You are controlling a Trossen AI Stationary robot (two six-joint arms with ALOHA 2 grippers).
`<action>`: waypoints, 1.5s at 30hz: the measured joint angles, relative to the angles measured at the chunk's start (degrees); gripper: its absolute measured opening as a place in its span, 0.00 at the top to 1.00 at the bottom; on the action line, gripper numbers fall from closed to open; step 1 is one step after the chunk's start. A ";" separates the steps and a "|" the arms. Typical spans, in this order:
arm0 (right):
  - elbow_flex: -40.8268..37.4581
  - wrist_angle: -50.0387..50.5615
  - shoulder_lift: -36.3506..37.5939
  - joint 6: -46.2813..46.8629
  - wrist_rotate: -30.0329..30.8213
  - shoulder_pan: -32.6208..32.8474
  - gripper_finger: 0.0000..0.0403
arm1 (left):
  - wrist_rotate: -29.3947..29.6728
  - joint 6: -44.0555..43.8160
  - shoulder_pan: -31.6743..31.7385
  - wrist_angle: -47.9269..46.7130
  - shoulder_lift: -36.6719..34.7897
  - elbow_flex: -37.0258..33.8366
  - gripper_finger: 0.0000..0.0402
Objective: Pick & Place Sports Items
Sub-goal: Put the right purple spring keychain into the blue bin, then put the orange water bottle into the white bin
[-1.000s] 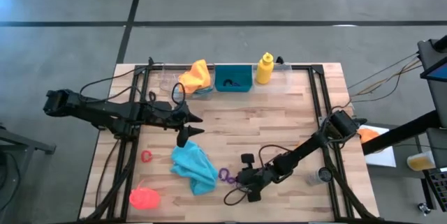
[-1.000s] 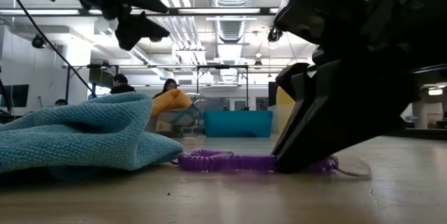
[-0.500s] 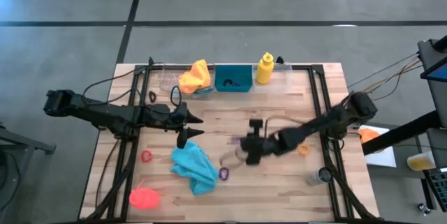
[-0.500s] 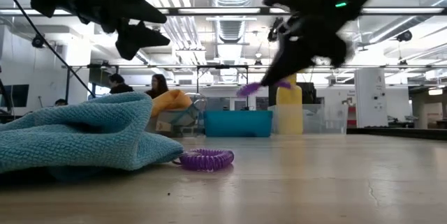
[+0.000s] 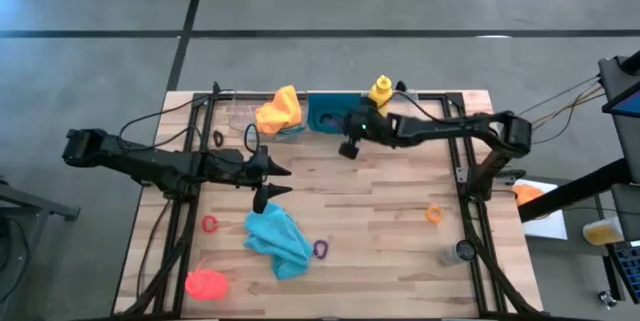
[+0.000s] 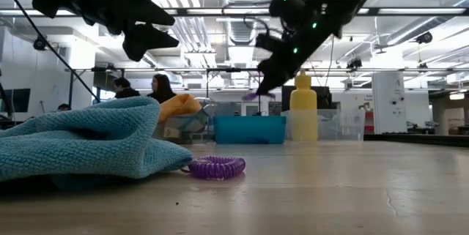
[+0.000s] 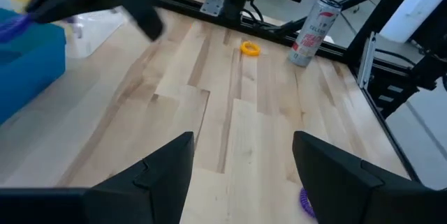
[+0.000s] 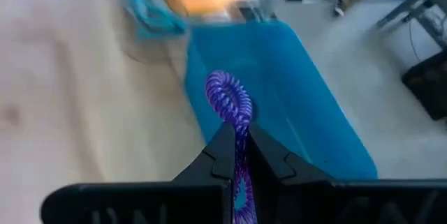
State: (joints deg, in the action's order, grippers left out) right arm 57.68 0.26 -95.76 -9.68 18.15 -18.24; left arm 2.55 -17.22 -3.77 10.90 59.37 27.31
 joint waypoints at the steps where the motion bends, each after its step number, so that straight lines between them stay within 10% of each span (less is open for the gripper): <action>1: 1.12 -0.13 -0.72 -0.58 -0.04 -1.04 0.97 | 0.02 0.84 0.00 0.02 -0.02 0.02 0.39; 25: 36.04 23.88 -25.12 -2.55 -0.18 -8.57 0.77 | 2.42 0.94 0.11 -1.02 -0.15 -0.44 0.39; 45: 38.74 33.35 -17.42 -0.65 -0.26 -7.11 0.34 | 2.16 0.72 0.11 -3.13 -0.15 -0.50 0.39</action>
State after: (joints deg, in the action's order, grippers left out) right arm 96.42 33.61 -113.18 -10.33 17.89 -25.35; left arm 4.71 -16.50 -3.66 7.77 59.22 26.81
